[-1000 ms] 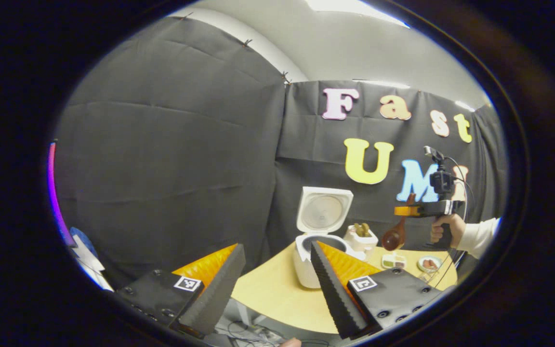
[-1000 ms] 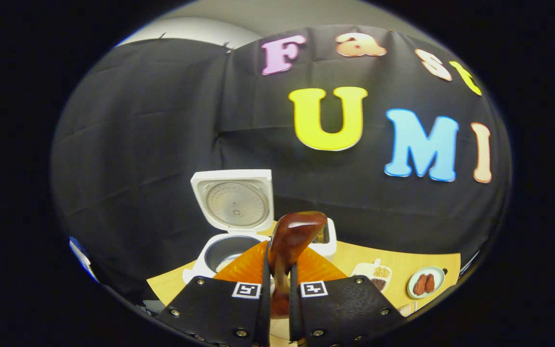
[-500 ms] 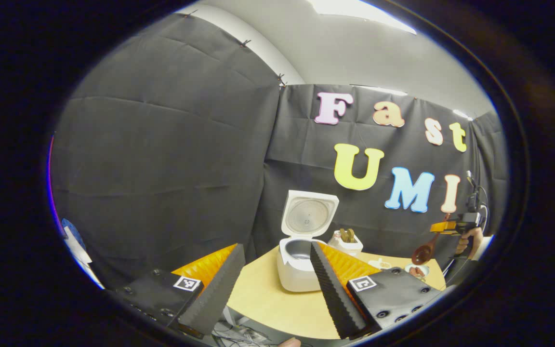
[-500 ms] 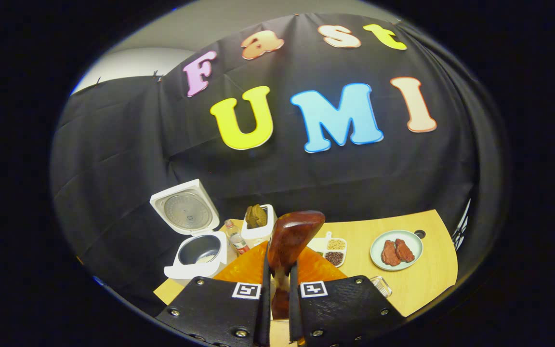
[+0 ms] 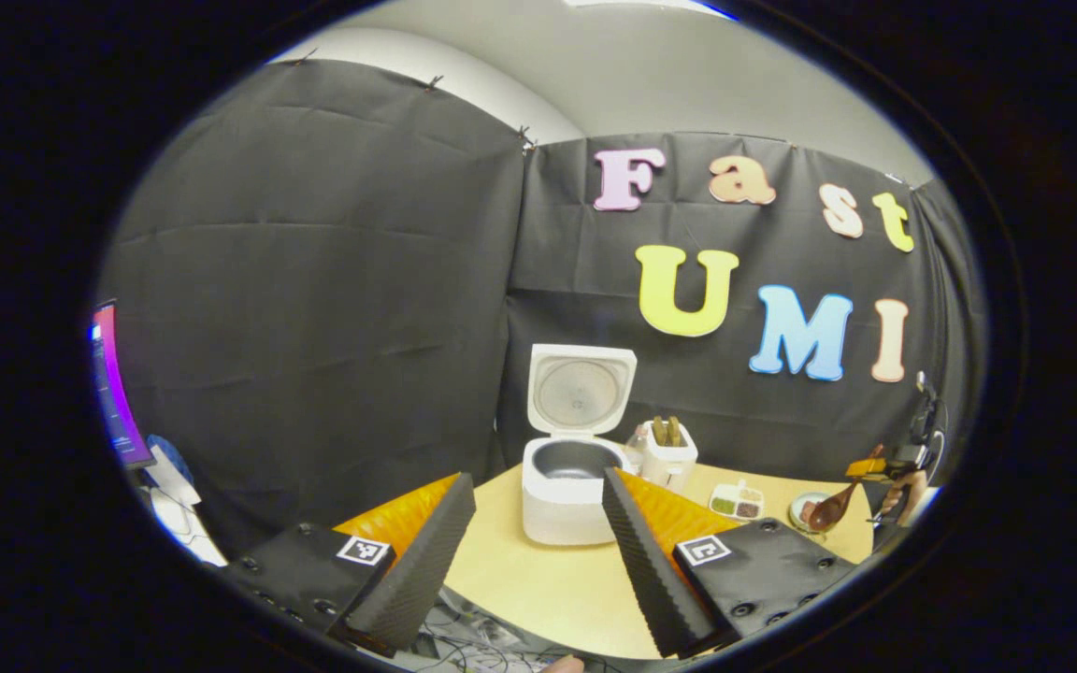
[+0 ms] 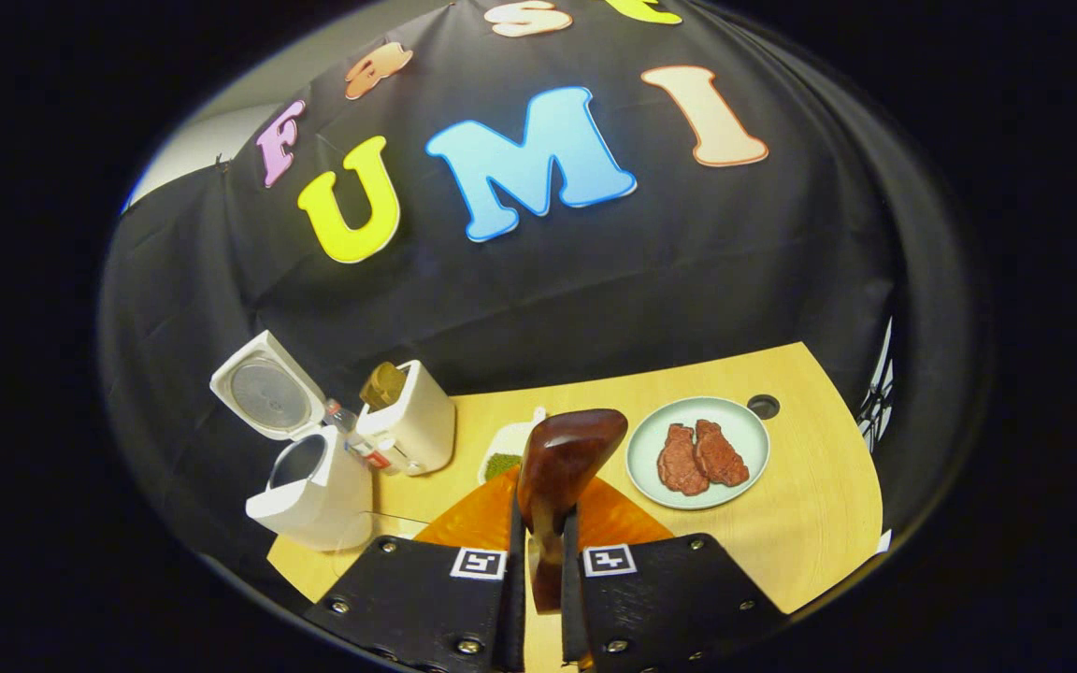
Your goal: Close the left gripper, press the button to open the rice cooker; take a wooden spoon from the chopstick holder with the right hand, scoop a spoonful of rice and pour it into the rice cooker, then put the wooden spoon back into the chopstick holder.
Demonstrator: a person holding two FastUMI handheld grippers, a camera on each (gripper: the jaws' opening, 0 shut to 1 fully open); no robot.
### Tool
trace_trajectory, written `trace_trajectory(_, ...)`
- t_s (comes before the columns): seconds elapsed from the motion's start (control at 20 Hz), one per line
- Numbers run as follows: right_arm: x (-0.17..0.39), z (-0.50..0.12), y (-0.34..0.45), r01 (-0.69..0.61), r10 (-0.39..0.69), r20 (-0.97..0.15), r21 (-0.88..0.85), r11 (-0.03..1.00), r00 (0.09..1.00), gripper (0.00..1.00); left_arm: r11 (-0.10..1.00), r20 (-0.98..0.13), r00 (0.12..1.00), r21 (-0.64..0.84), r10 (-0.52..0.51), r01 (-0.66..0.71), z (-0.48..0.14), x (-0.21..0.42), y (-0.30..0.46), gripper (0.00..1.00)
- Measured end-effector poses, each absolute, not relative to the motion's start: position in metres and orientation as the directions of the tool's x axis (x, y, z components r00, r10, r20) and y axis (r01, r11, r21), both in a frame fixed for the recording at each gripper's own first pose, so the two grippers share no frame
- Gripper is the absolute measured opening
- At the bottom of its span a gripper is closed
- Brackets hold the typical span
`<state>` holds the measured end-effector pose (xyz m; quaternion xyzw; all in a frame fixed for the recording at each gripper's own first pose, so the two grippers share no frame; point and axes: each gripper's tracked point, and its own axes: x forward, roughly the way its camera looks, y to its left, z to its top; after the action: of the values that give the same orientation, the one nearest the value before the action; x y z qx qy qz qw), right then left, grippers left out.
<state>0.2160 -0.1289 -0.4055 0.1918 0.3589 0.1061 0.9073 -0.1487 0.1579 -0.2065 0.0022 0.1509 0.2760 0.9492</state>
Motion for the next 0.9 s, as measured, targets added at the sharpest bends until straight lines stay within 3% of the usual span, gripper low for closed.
trace_trajectory(0.3,0.216,-0.467,-0.139,-0.029,0.349,-0.663,0.443,0.896,0.662,0.16,0.840,-0.323,0.776,0.179,0.542,-0.512,-0.204,-0.123,0.122,0.92)
trace_trajectory(0.65,0.190,-0.499,-0.148,0.011,0.388,-0.685,0.501,0.866,0.617,0.16,0.887,-0.336,0.823,0.228,0.458,-0.401,-0.203,-0.064,0.067,0.93)
trace_trajectory(0.9,0.166,-0.504,-0.165,0.023,0.381,-0.694,0.497,0.868,0.611,0.22,0.921,-0.364,0.849,0.228,0.382,-0.317,-0.218,-0.027,0.036,0.92)
